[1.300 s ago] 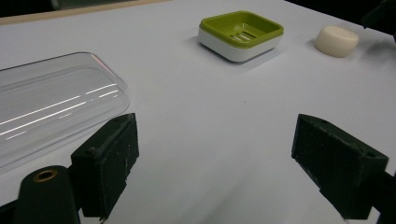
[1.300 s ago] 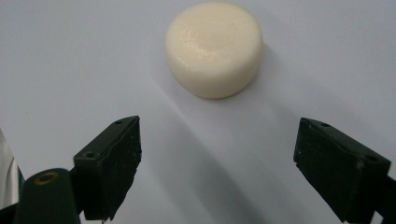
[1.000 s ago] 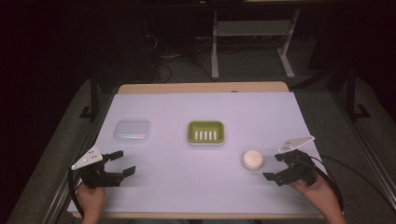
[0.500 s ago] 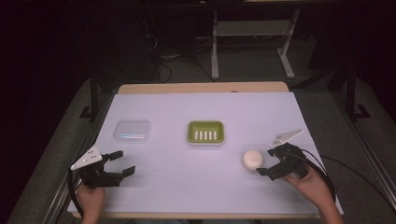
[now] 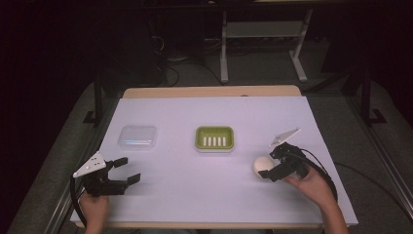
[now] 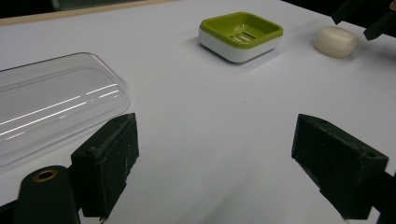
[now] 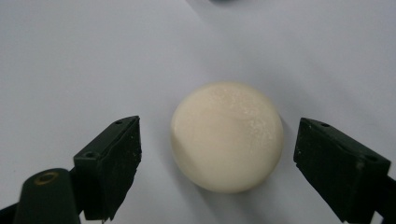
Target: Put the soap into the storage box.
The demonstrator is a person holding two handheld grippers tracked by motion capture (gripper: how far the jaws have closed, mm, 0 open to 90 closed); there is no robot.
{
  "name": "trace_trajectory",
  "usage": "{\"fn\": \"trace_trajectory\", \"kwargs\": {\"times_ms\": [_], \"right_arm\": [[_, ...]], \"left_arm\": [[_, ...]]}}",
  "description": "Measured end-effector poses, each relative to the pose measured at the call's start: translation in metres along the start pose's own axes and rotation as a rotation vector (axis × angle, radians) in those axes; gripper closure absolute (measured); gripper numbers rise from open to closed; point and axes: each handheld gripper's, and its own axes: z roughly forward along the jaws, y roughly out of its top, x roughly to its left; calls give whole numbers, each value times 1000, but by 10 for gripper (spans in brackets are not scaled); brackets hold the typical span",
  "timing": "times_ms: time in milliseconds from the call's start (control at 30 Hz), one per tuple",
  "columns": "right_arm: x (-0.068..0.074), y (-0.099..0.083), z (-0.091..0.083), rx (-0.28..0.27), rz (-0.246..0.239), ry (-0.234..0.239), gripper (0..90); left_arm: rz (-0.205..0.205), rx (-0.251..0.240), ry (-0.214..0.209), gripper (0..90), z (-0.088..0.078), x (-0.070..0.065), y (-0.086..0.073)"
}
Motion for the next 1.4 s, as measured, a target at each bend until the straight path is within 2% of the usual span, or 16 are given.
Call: {"fn": "trace_trajectory", "kwargs": {"times_ms": [167,667,900,1167,1400], "right_arm": [[0,1,9,30,-3,-14,144],[-1,-4,19,37,5,-28,144],[2,-3,27,60,-12,-49,147],[5,-3,29,64,-23,-77,202],[4,-5,31,70,-27,-83,218]], "left_arm": [[-1,-3,1,145,-1,0,0],[5,0,-4,145,0,0,0],[9,1,-5,145,1,-1,1],[11,0,-6,145,1,0,1],[9,3,-7,145,1,-1,1]]}}
